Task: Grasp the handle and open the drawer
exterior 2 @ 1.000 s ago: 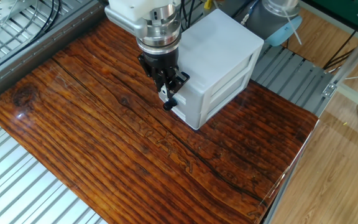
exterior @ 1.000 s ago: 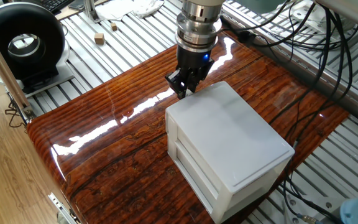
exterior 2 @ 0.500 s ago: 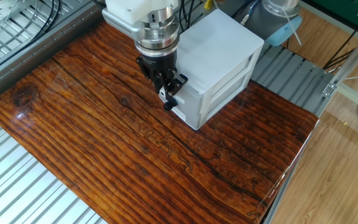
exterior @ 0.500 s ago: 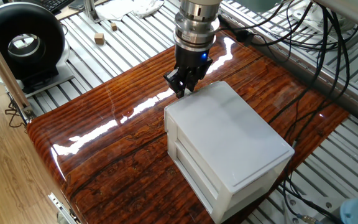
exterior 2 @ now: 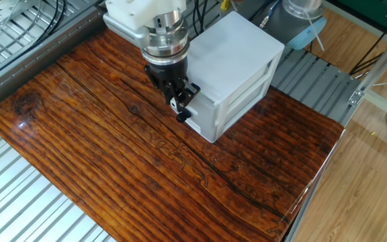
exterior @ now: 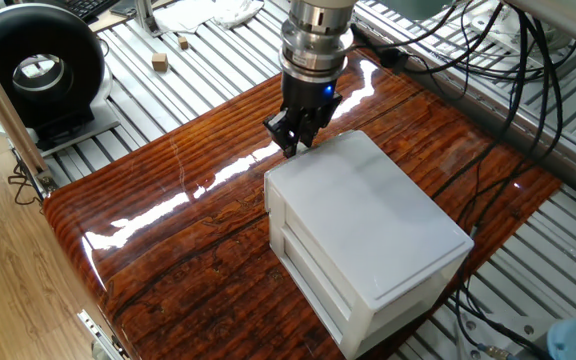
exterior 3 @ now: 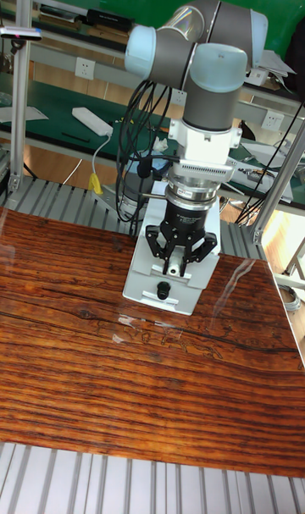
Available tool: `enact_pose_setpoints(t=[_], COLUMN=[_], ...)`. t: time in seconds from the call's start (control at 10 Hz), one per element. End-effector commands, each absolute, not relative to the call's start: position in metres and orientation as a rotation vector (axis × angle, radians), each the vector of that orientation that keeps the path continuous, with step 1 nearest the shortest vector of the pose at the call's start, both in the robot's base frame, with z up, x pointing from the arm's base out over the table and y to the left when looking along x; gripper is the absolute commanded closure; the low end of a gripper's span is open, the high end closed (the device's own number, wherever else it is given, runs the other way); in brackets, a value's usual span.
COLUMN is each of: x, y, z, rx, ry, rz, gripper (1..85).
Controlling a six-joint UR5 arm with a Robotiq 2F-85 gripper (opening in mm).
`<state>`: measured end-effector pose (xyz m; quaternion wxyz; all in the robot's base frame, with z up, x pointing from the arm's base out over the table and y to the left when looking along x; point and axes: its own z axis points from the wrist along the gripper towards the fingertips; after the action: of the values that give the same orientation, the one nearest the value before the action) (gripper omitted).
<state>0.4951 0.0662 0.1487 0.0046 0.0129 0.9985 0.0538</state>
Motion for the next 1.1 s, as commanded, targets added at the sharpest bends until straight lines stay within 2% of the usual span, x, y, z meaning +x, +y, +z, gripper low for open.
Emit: enact_pose_setpoints(t=[0.0,1.0], x=[0.504,0.542], y=[0.068,0.066], z=[0.150,0.154], rx=[0.038,0.005], ry=[3.126,3.122], rz=[0.167,0.165], gripper=[67.7,67.7])
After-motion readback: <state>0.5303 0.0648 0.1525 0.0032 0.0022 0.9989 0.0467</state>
